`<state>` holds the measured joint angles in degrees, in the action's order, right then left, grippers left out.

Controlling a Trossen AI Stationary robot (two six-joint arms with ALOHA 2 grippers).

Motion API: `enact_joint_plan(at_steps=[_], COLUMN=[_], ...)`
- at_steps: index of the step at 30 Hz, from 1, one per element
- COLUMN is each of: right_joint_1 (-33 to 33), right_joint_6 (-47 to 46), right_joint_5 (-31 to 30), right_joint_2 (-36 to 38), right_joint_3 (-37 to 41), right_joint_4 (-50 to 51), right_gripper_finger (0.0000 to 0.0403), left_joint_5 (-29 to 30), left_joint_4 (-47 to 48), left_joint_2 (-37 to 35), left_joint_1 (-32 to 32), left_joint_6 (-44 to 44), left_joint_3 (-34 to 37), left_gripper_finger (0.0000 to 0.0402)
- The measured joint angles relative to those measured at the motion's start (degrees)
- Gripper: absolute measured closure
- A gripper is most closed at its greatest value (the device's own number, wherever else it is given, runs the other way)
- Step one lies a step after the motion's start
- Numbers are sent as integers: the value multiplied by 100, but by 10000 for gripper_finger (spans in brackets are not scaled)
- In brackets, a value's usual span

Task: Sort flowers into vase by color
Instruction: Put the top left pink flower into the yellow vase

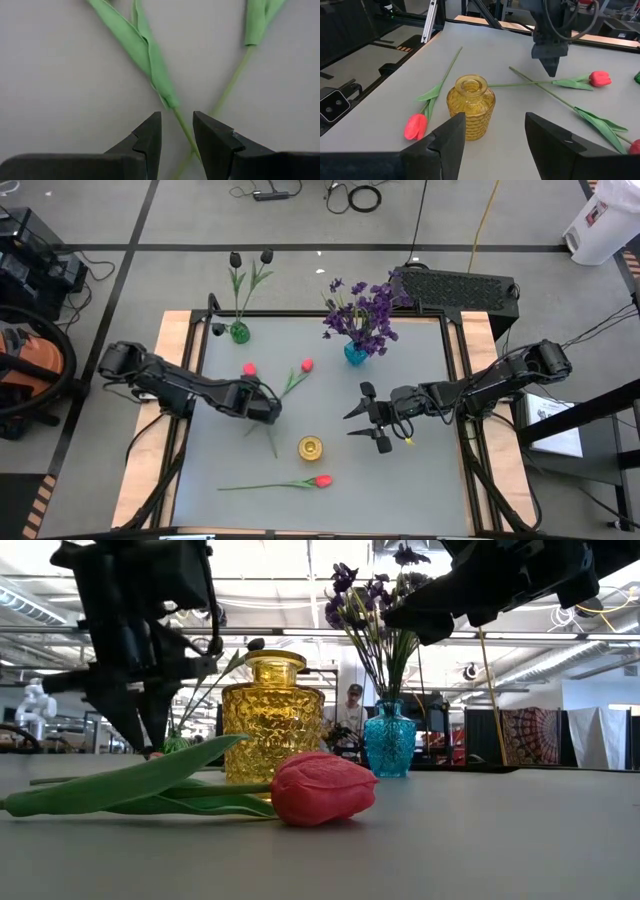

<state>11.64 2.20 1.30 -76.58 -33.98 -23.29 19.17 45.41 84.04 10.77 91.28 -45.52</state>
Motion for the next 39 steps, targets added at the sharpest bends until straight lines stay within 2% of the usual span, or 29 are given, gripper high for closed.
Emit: enact_joint_plan(at_steps=[13,18,39], right_joint_1=[-2,0,0], right_joint_6=[0,0,0], right_joint_5=[0,0,0], right_joint_2=[0,0,0], right_joint_3=[0,0,0], right_joint_4=[2,2,0], right_gripper_finger=[206,206,206], left_joint_5=[-406,-522,-452], left_joint_4=[-155,-478,-610], left_joint_2=[679,650,644], left_joint_1=[-182,-182,-180], left_joint_6=[288,241,90], left_joint_3=[0,0,-13], left_gripper_finger=[283,283,285])
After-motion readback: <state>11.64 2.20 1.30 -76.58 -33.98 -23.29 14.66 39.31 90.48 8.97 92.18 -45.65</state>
